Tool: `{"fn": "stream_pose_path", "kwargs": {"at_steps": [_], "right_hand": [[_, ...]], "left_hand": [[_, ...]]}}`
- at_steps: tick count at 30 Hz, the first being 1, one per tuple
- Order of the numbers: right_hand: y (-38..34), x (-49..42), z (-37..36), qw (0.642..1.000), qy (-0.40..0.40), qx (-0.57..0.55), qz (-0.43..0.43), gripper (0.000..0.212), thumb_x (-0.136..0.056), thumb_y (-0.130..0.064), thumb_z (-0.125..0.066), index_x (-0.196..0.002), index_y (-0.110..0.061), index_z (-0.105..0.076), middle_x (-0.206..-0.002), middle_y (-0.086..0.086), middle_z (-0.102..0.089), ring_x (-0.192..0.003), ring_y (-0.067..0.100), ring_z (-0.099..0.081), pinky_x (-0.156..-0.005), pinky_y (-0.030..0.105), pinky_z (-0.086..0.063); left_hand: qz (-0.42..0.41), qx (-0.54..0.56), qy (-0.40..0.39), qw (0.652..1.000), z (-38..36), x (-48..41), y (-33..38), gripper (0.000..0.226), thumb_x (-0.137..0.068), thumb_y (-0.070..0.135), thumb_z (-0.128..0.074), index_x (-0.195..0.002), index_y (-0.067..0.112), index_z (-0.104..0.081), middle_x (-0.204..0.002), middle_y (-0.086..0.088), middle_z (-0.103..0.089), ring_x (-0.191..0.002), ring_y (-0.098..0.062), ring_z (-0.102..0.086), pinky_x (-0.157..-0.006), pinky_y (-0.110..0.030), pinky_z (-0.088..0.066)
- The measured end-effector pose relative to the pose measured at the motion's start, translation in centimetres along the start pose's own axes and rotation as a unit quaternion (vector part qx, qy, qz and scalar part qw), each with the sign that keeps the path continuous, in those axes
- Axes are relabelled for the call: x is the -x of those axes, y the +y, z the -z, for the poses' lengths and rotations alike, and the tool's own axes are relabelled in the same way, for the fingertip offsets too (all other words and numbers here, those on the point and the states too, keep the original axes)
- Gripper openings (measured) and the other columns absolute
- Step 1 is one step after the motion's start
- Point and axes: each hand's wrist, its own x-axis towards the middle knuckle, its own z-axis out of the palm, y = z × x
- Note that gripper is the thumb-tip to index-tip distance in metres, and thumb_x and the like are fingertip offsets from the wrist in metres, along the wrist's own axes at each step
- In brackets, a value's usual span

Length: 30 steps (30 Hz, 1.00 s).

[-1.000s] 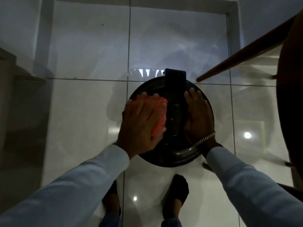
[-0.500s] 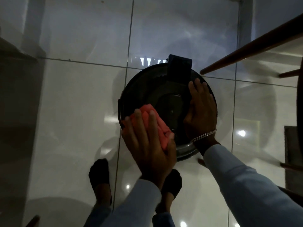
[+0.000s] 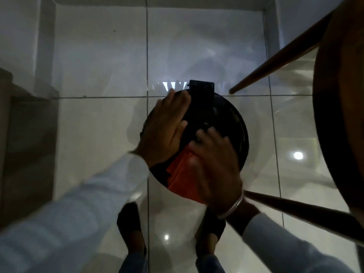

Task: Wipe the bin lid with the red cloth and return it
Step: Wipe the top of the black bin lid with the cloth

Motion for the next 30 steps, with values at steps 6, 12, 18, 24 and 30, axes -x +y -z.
{"fn": "stream_pose_path", "kwargs": {"at_steps": [6, 12, 18, 24, 30], "right_hand": [[0.2, 3.7, -4.1, 0.97, -0.113, 0.191, 0.104, 0.054, -0.088, -0.052, -0.054, -0.137, -0.032, -0.045, -0.155, 0.003, -0.032, -0.147, 0.032, -0.019, -0.112, 0.07, -0.008], [3.6, 3.6, -3.3, 0.955, -0.062, 0.221, 0.186, 0.053, -0.089, -0.056, -0.057, -0.135, -0.029, -0.053, -0.146, 0.007, -0.048, -0.138, 0.035, -0.039, -0.11, 0.069, -0.019], [7.0, 2.2, -1.6, 0.974, -0.029, 0.193, 0.115, 0.058, -0.085, -0.06, -0.056, -0.133, -0.028, -0.049, -0.146, 0.01, -0.046, -0.139, 0.034, -0.035, -0.107, 0.06, -0.03], [7.5, -0.3, -0.2, 0.993, 0.037, 0.115, 0.0, 0.039, -0.091, -0.039, -0.056, -0.124, -0.019, -0.054, -0.135, 0.011, -0.052, -0.118, 0.03, -0.049, -0.098, 0.034, -0.035], [7.4, -7.2, 5.4, 0.984, 0.055, 0.059, -0.158, 0.022, -0.097, -0.027, -0.052, -0.106, -0.01, -0.063, -0.107, 0.012, -0.066, -0.104, 0.028, -0.059, -0.091, 0.04, -0.046]], "left_hand": [[-0.21, -0.244, -0.124, 0.939, -1.0, -1.7, -5.7, 0.055, -0.102, 0.034, -0.021, -0.153, 0.015, -0.021, -0.164, -0.006, -0.019, -0.153, -0.029, -0.011, -0.122, -0.052, -0.014], [-0.22, -0.202, -0.124, 0.946, -1.3, -1.9, -5.8, 0.055, -0.102, 0.032, -0.022, -0.152, 0.01, -0.027, -0.162, -0.01, -0.025, -0.151, -0.032, -0.017, -0.119, -0.057, -0.02], [-0.229, -0.193, -0.11, 0.948, -1.8, -2.0, -6.4, 0.055, -0.101, 0.031, -0.021, -0.153, 0.012, -0.024, -0.163, -0.009, -0.022, -0.152, -0.03, -0.014, -0.121, -0.055, -0.016], [-0.23, -0.207, -0.115, 0.944, -1.3, -2.1, -5.5, 0.055, -0.1, 0.03, -0.023, -0.153, 0.013, -0.021, -0.163, -0.009, -0.022, -0.152, -0.031, -0.014, -0.12, -0.056, -0.017], [-0.163, -0.247, -0.19, 0.936, 1.5, -1.9, -1.7, 0.058, -0.102, 0.025, -0.033, -0.155, 0.014, -0.012, -0.166, -0.007, -0.005, -0.153, -0.031, 0.0, -0.122, -0.054, -0.01]]}}
